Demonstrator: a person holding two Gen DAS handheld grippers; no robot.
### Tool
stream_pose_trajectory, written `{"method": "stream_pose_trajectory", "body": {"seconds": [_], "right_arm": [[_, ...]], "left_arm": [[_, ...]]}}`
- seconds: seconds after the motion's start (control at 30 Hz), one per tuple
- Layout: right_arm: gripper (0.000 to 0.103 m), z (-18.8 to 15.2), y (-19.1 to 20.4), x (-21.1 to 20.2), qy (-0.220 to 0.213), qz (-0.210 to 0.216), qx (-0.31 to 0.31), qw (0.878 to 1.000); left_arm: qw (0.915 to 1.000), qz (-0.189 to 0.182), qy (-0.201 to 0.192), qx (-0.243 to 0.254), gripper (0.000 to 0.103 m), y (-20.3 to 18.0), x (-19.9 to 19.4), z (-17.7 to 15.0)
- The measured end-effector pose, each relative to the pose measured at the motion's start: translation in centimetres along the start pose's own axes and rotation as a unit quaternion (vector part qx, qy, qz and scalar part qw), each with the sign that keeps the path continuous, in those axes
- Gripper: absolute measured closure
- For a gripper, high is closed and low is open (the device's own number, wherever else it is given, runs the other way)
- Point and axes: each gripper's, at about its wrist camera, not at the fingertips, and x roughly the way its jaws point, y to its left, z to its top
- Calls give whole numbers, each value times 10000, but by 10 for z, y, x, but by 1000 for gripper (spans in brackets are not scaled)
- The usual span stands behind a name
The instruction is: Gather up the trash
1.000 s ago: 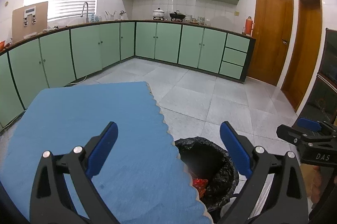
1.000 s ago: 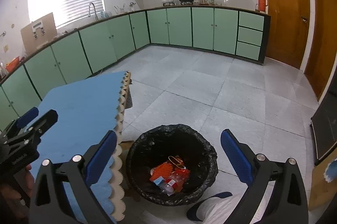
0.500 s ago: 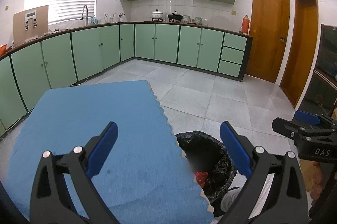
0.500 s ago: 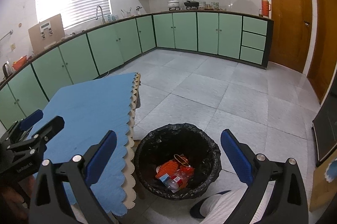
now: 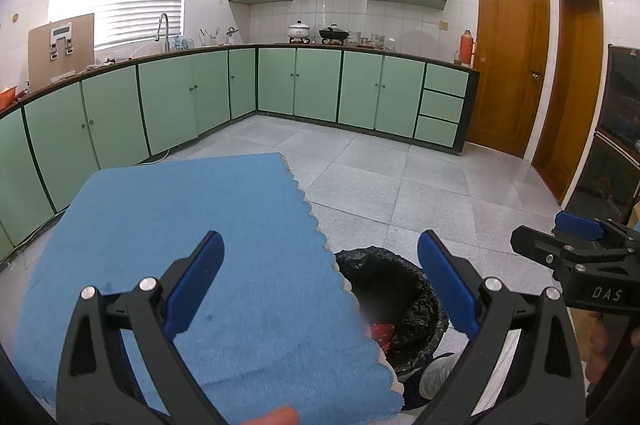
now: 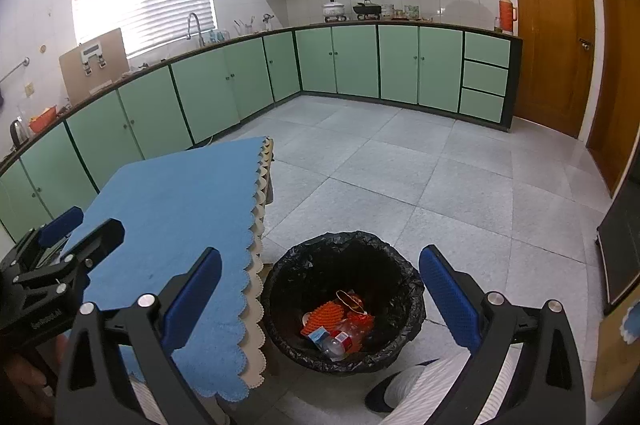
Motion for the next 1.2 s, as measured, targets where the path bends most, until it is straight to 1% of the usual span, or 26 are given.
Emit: {"method": "stream_pose_trajectory", "body": {"seconds": [1.2], "right_arm": [[6, -2, 3, 3, 11, 29, -55, 10000]], "left_arm": [[10000, 49, -12, 18, 9, 1, -2, -2]]}}
